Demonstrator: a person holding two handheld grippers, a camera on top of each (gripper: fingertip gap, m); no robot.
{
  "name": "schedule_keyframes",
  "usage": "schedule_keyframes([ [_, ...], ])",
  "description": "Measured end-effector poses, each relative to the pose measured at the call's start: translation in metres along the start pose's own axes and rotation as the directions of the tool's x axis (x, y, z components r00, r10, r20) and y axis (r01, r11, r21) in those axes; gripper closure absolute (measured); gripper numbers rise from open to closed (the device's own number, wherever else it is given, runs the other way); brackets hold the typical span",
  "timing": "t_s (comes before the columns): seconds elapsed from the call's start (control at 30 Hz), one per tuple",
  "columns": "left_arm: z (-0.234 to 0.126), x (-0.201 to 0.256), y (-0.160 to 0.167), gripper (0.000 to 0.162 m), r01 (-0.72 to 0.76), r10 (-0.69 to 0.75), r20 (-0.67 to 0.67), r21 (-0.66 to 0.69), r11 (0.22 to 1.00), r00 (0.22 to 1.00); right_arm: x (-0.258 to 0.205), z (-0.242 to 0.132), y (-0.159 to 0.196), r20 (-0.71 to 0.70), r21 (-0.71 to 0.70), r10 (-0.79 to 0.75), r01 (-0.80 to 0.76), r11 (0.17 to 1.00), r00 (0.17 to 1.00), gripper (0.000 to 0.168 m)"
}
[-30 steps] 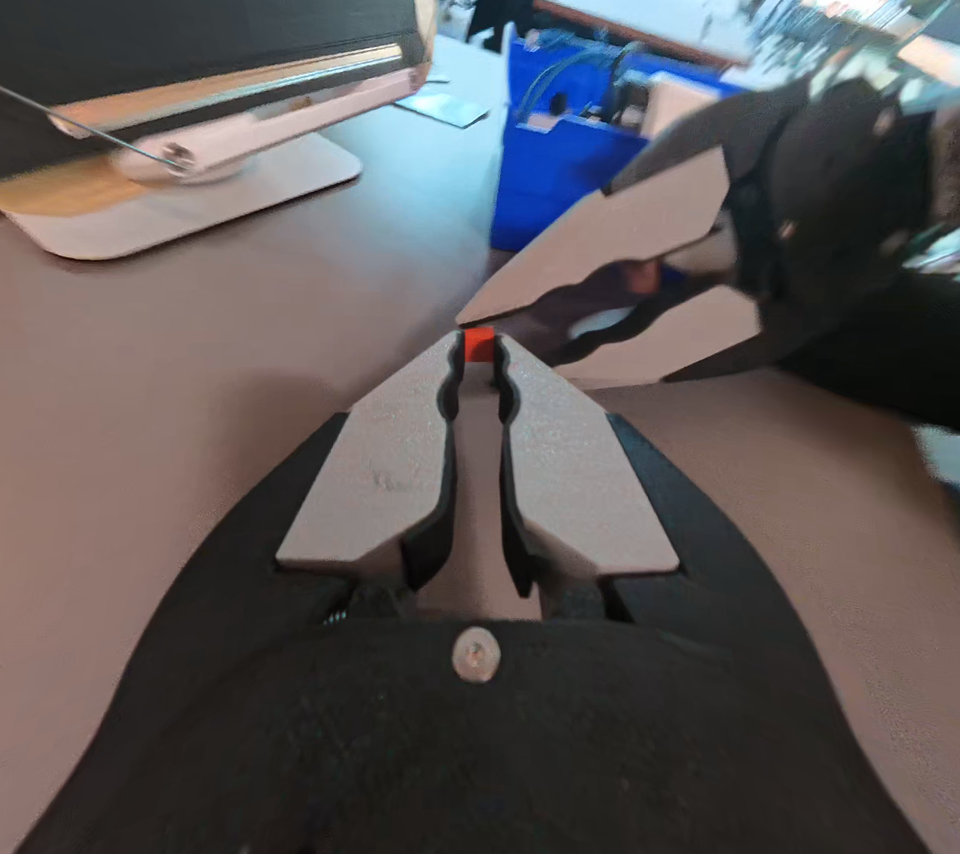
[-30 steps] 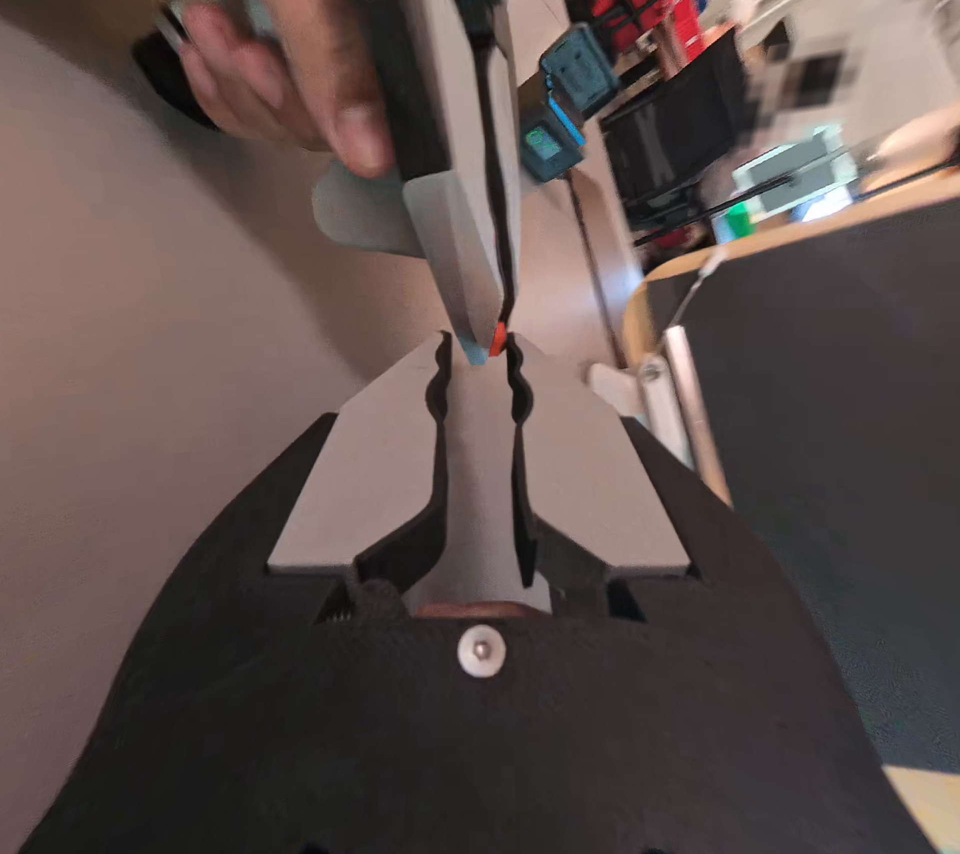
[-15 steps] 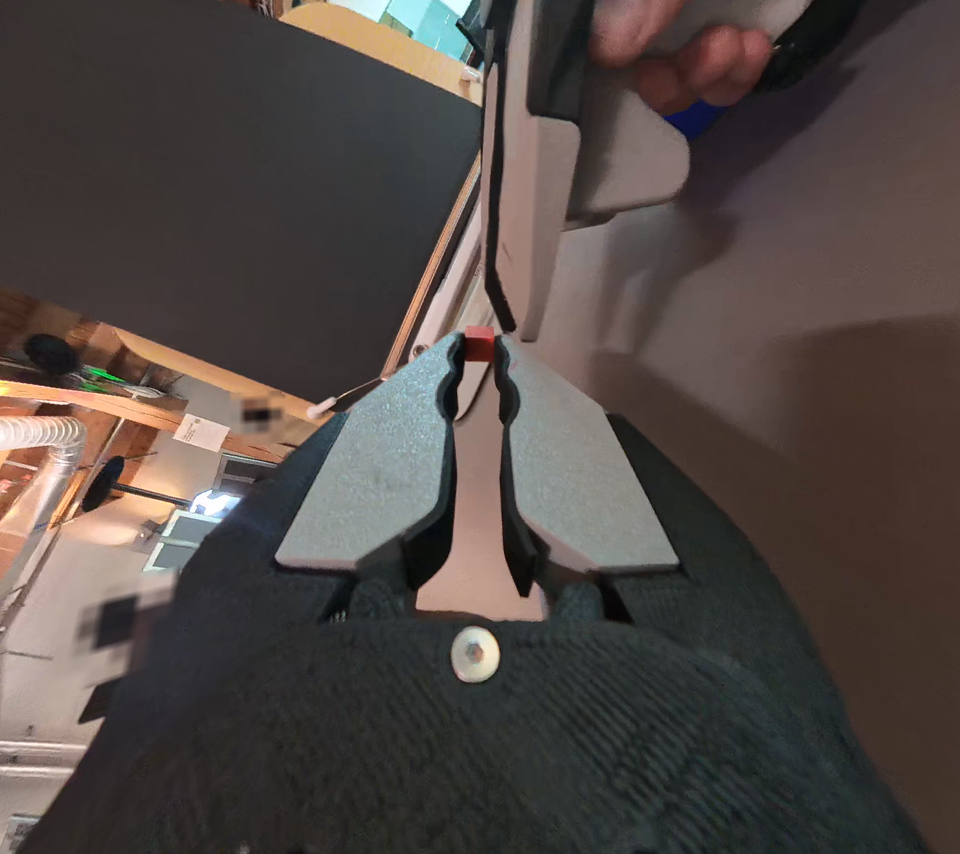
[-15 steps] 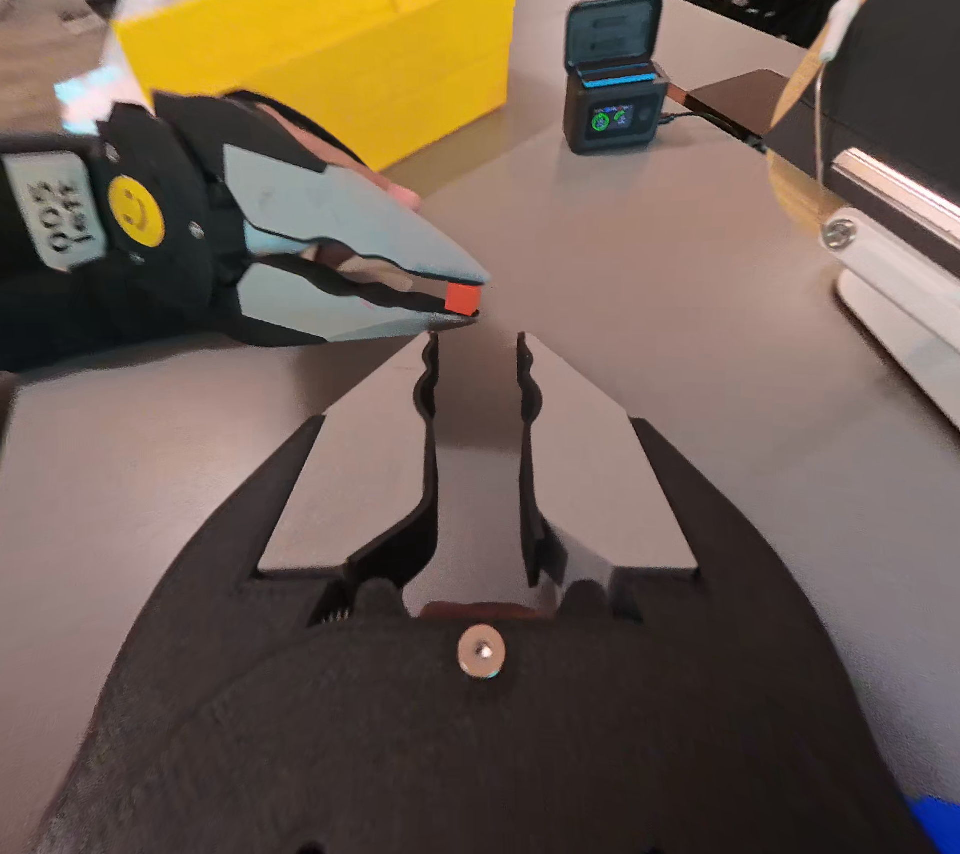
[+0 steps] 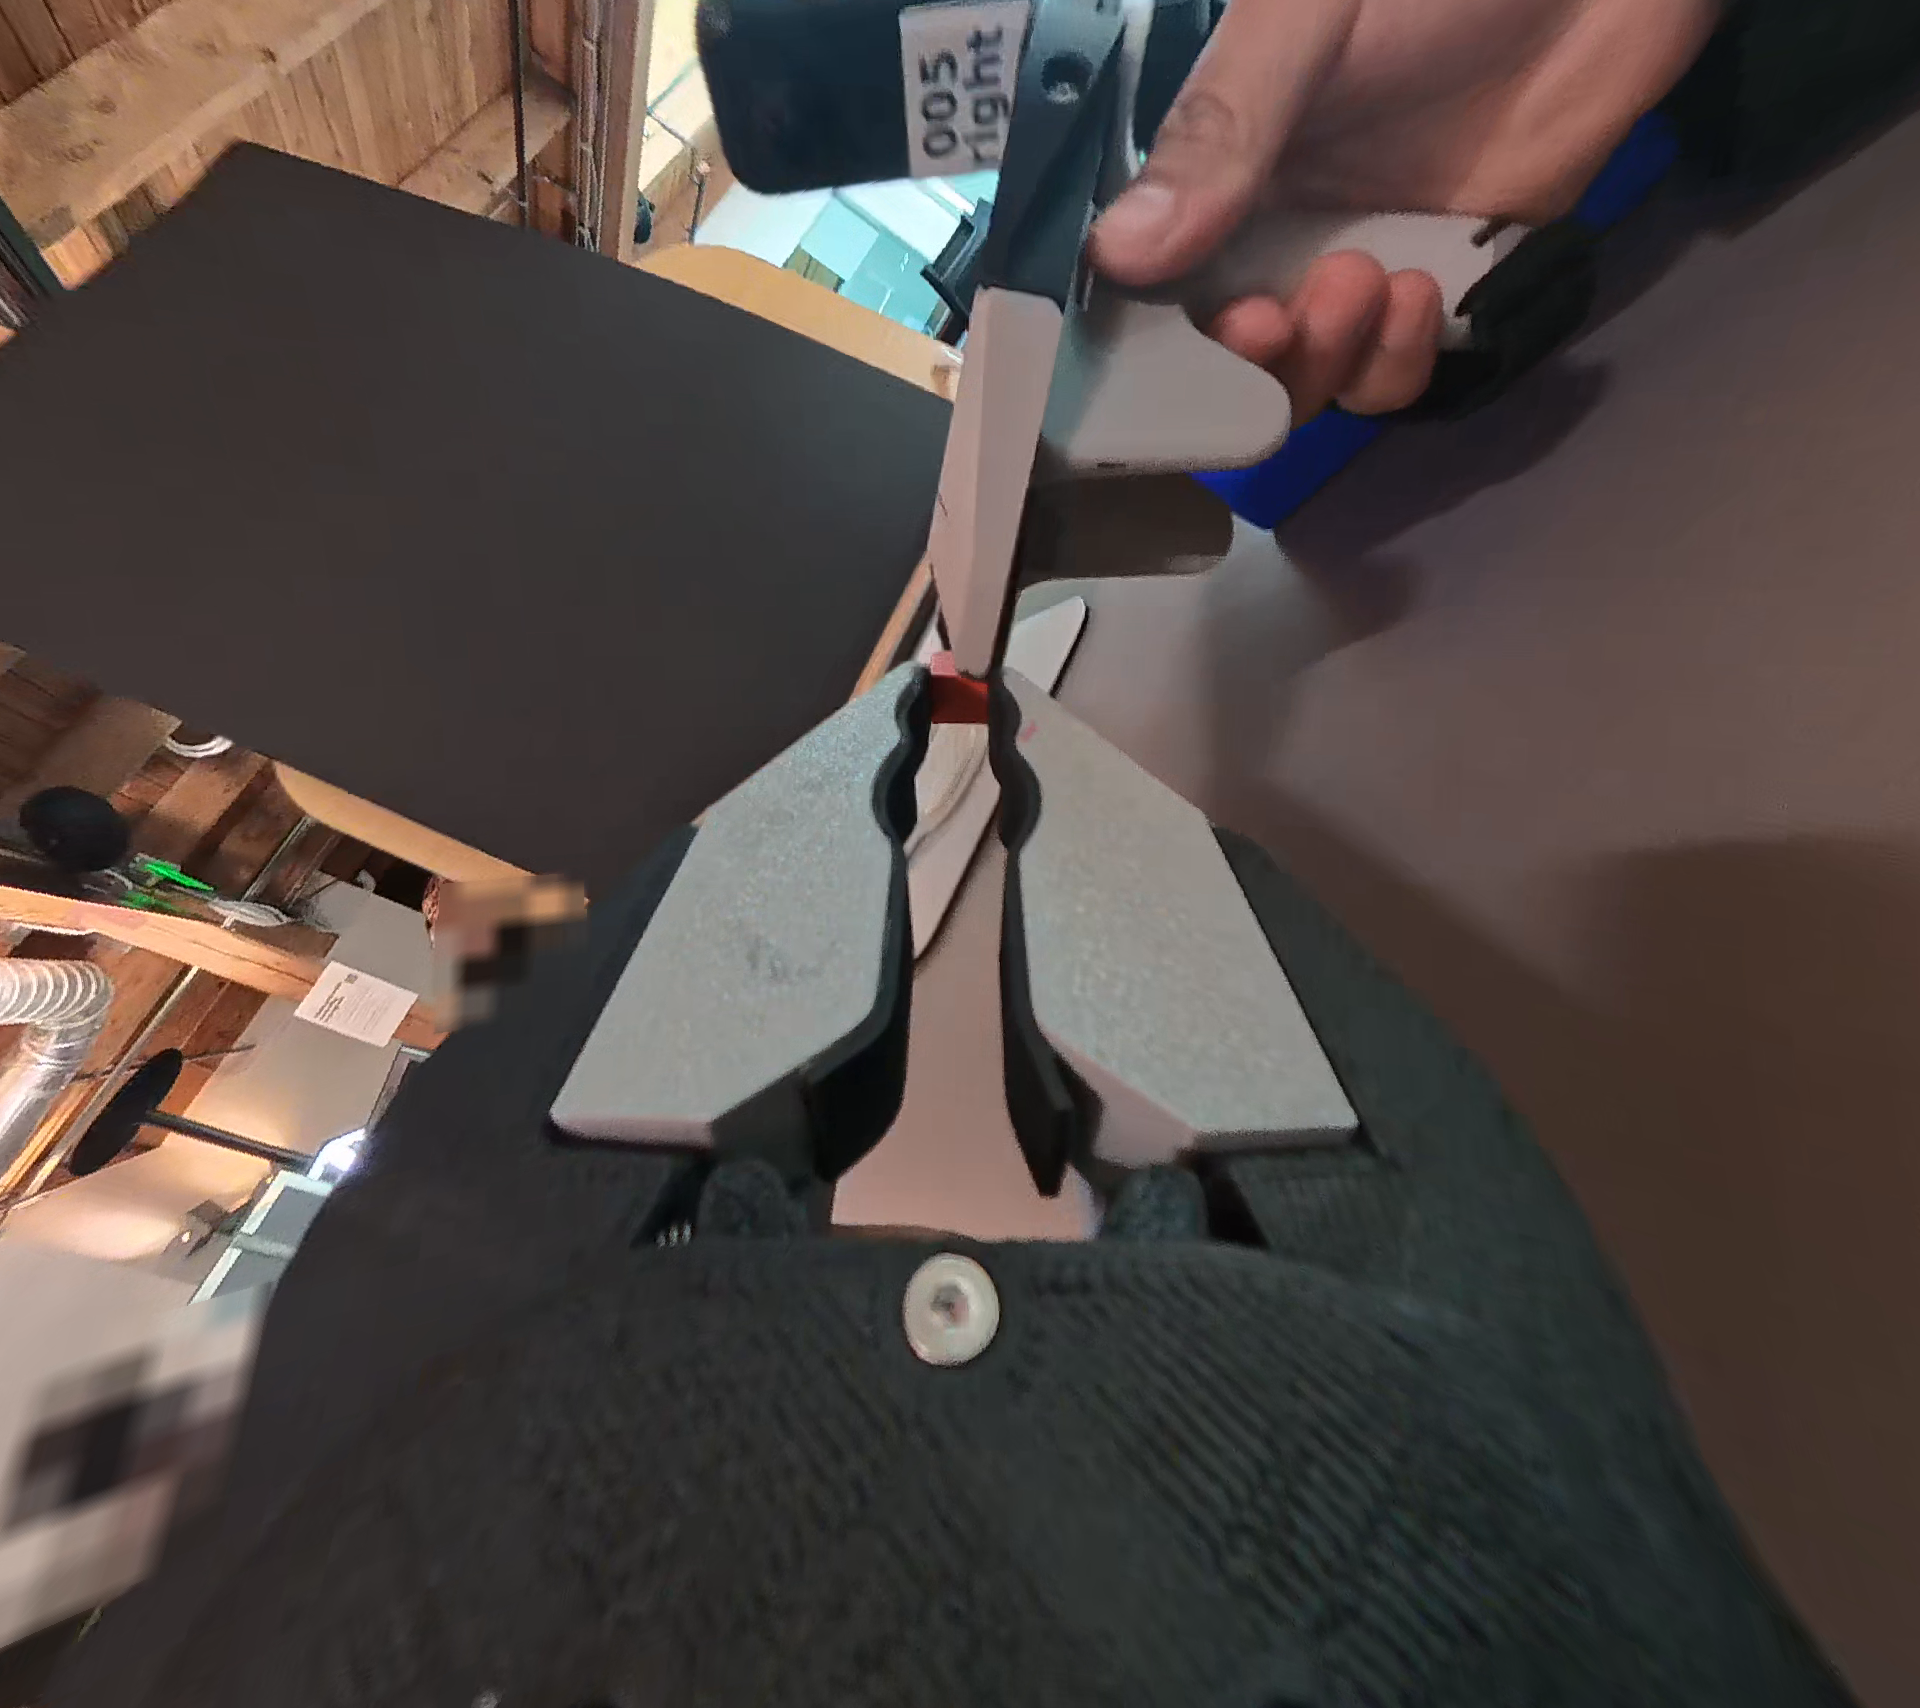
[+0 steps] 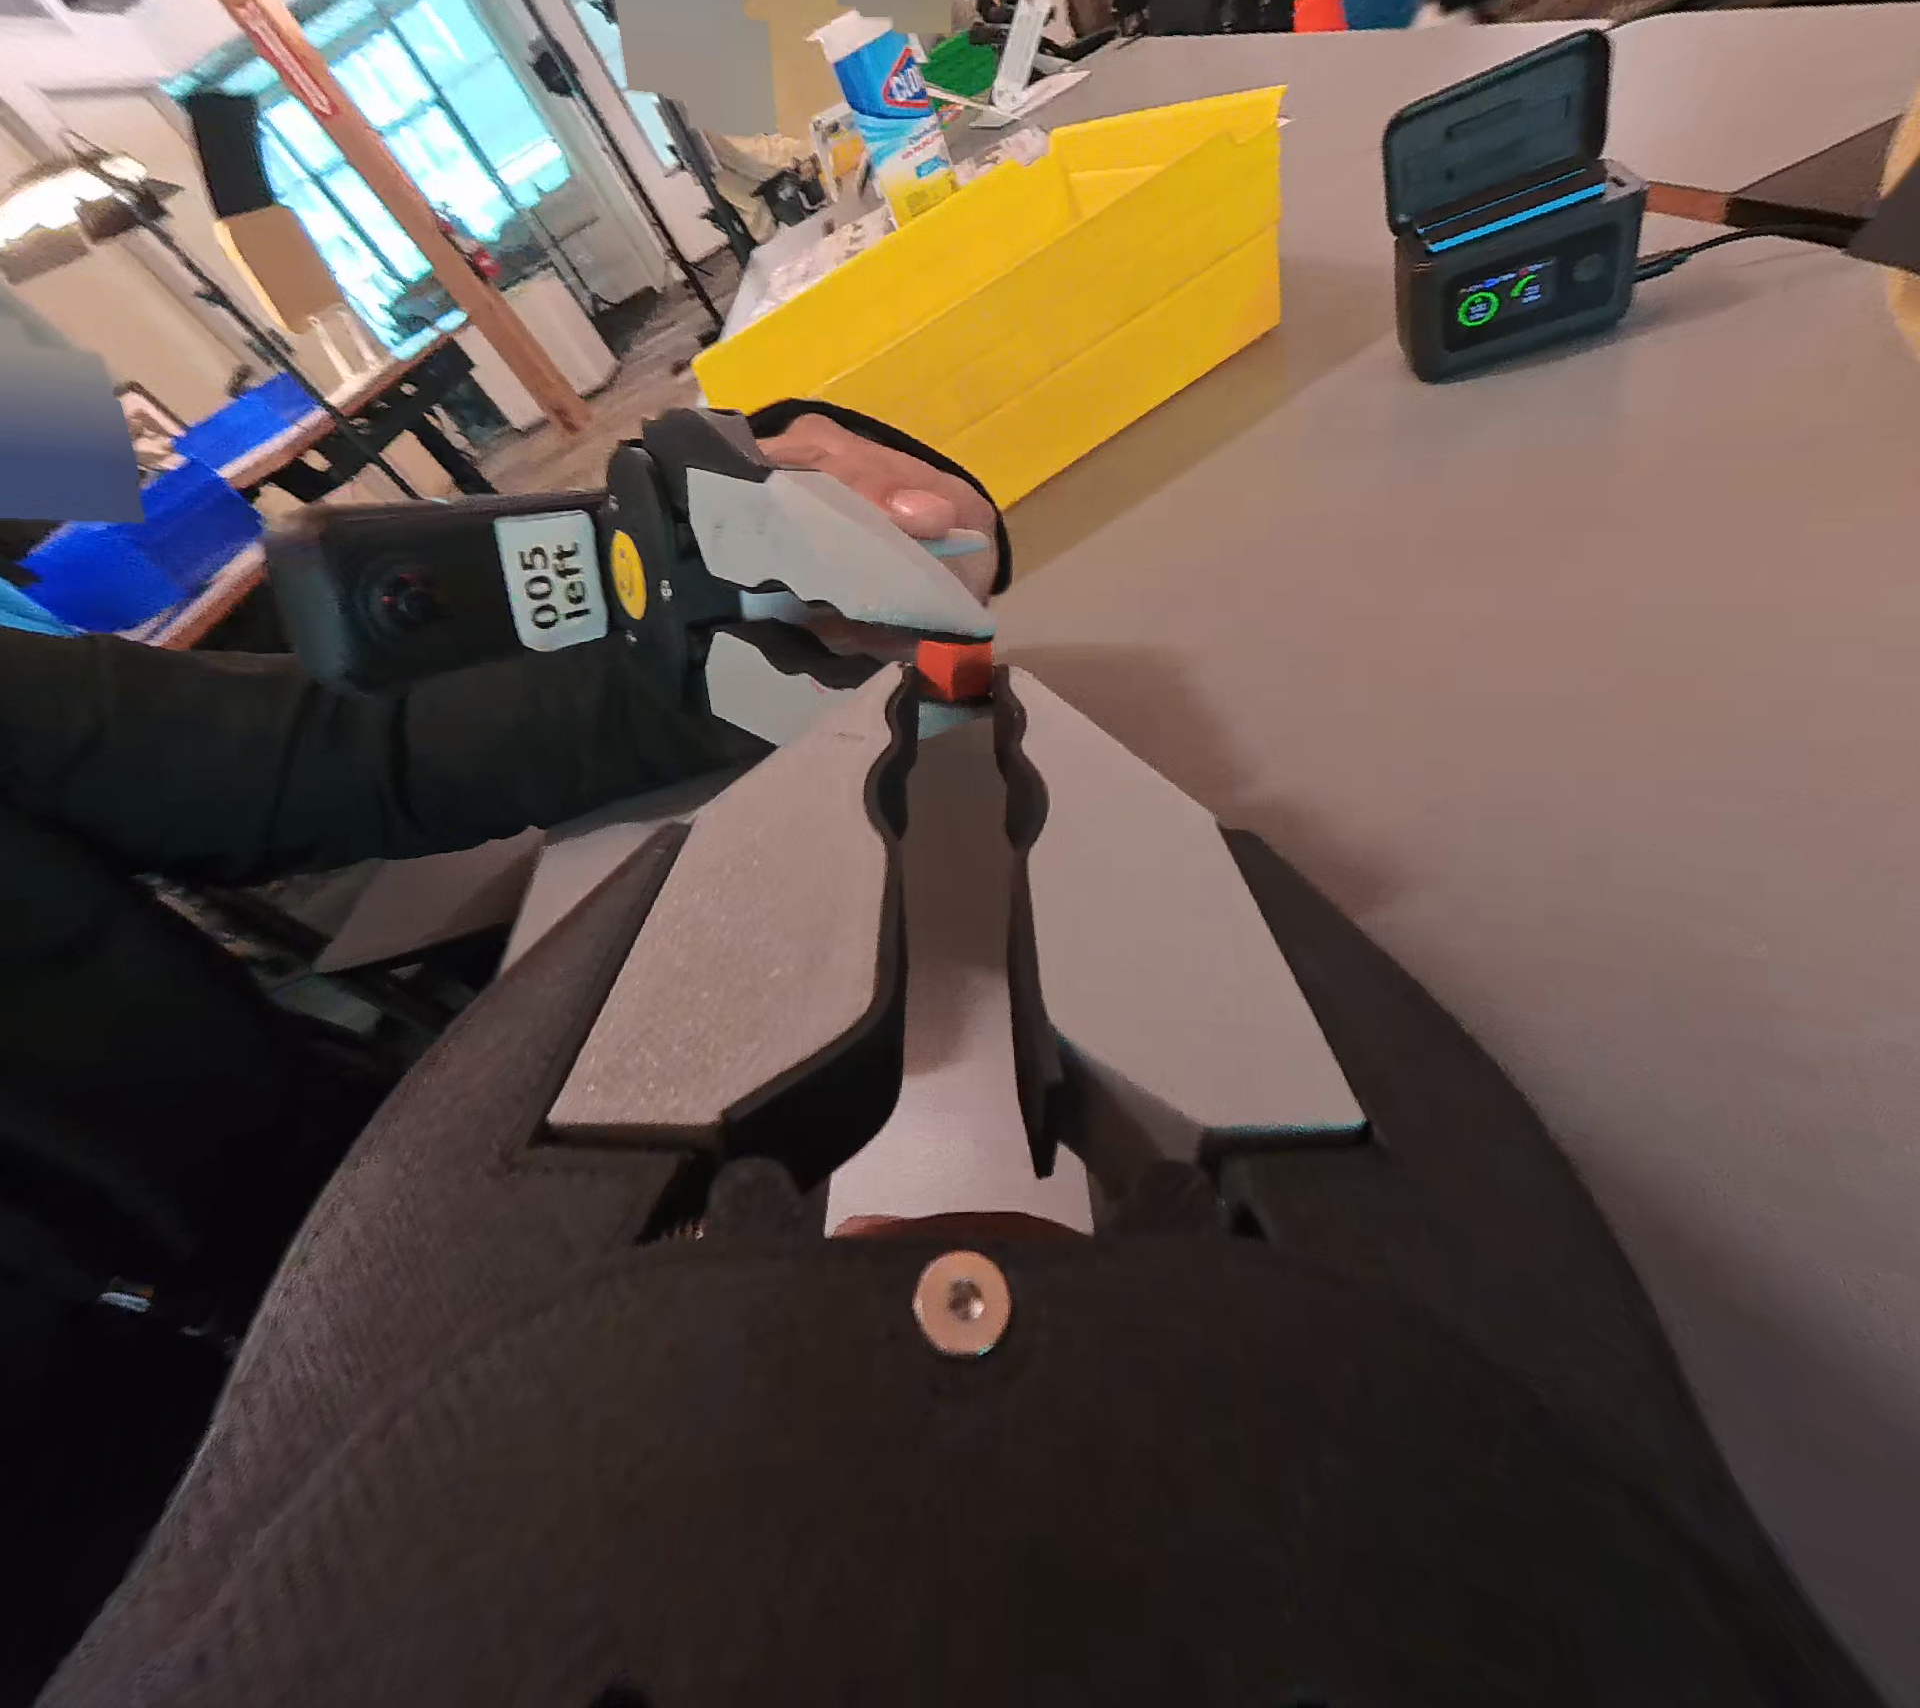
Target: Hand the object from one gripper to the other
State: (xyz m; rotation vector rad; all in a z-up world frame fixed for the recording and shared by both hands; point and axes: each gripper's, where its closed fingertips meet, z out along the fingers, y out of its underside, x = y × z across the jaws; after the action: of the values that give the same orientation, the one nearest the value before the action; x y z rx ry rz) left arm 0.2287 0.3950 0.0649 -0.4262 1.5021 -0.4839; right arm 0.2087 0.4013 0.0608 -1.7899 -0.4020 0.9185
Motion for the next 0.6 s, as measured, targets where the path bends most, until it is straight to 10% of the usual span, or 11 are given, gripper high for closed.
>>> schedule_keyframes([
  [0.3, -0.008, -0.009, -0.032, 0.154, 0.1, -0.1, -0.007, 0.138, 0.985, 0.995, -0.035, -0.006, -0.013, 0.275, 0.054, 0.098, -0.118, 0.992, 0.957, 0.16],
  [0.47, 0.005, 0.007, 0.0, 0.144, 0.147, -0.149, -0.053, -0.037, 0.988, 0.987, 0.008, -0.002, -0.001, -0.109, -0.037, -0.086, 0.082, 0.996, 0.99, 0.161],
  [0.6, 0.004, 0.007, 0.018, 0.148, 0.344, -0.354, -0.107, -0.104, 0.933, 0.929, 0.037, -0.012, -0.009, -0.433, -0.193, -0.42, 0.373, 0.907, 0.798, 0.161],
])
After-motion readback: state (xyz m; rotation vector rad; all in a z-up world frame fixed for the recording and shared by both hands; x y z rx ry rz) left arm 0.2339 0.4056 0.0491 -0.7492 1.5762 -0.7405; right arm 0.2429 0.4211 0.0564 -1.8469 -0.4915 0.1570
